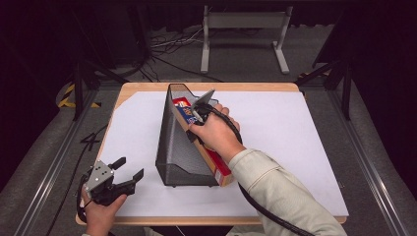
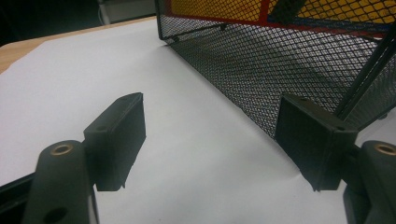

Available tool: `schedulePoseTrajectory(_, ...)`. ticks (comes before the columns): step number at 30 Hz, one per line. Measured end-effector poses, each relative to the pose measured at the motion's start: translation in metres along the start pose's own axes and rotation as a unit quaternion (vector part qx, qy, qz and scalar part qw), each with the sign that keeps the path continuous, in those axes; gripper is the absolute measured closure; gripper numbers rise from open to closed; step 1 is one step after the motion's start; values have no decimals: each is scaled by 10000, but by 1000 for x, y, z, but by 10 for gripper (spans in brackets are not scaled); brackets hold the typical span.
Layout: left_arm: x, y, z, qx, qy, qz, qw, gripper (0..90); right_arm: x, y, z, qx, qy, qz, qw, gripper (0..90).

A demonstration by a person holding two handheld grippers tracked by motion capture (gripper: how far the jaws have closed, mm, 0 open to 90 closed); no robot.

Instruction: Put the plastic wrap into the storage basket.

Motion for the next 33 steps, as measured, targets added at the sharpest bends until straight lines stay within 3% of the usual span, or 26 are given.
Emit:
schedulePoseTrajectory(24, 2, -2, 2, 71, 12, -57, 10000, 255, 1, -2, 15, 169, -81, -201, 9996, 378)
schedulePoseTrajectory(33, 2, -2, 2, 76, 10, -64, 9999, 255, 0, -1, 11, 50, 46, -159, 9999, 286)
Point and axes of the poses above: each handheld gripper's, and its own axes: z roughly forward along the jaws, y roughly out of its top, x roughly to its left, the point moved 9 cm from there along z, roughly forward along the jaws, and after that the axes turned 13 degrees about -y, right-handed, at the moved point
